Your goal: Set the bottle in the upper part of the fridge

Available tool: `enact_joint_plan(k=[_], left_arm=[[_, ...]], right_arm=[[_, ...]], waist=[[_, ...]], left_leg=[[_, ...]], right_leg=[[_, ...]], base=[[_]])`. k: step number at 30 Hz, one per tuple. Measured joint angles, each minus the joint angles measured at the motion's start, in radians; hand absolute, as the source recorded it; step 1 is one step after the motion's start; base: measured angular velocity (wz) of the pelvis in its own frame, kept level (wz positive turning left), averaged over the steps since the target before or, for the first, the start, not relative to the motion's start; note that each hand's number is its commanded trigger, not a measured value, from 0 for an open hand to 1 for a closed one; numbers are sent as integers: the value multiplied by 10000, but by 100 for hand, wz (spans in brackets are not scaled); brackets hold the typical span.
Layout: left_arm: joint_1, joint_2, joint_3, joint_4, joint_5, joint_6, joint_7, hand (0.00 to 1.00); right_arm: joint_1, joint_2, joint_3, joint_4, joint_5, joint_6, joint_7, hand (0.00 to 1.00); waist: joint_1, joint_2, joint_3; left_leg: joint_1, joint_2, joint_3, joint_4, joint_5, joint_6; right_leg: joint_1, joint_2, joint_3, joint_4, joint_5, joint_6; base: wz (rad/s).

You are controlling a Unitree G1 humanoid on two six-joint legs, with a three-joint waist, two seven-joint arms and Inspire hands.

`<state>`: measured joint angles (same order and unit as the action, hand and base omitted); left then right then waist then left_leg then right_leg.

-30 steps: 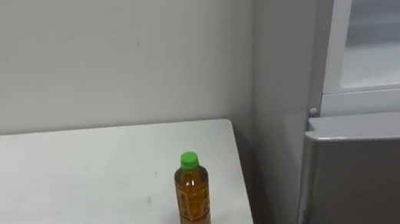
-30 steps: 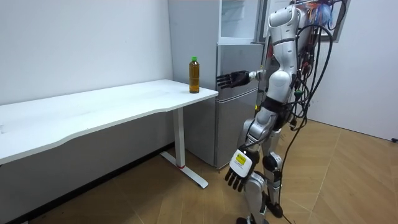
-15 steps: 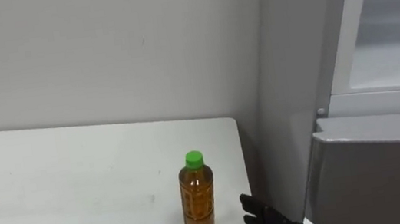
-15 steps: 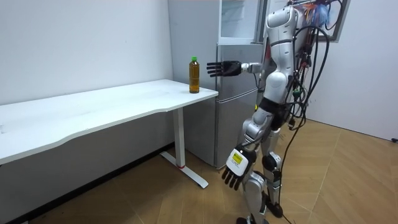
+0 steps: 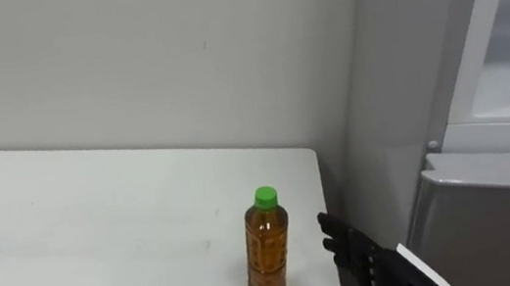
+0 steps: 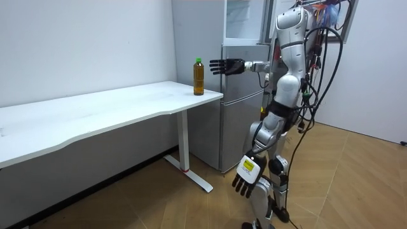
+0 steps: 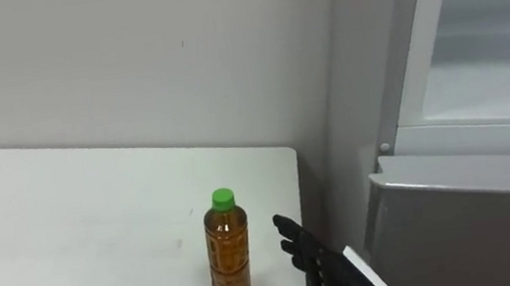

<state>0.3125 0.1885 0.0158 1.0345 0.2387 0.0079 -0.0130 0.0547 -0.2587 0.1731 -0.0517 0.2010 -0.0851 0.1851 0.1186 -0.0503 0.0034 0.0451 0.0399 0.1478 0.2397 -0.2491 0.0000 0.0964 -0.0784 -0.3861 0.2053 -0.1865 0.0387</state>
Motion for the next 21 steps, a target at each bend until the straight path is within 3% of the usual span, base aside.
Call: enact_joint_plan(k=[11,21], left_arm=[[50,-6,-2,-109,105,-2,27,0],[0,-7,-105,-451,78,-6,70,0]], right_arm=[[-1068,-173,-11,528,399,-73,-777,0],[-1673,-184,130,1847,1344,-197,-1830,0]], waist=[[70,5,23],[646,41,91]], left_leg=[[-168,-9,-214,216,3,1],[-560,-38,-534,349,4,0]], right_leg=[[-5,-5,-131,-14,0,0],[-141,-14,-404,-9,0,0]], base=[[5],[10]])
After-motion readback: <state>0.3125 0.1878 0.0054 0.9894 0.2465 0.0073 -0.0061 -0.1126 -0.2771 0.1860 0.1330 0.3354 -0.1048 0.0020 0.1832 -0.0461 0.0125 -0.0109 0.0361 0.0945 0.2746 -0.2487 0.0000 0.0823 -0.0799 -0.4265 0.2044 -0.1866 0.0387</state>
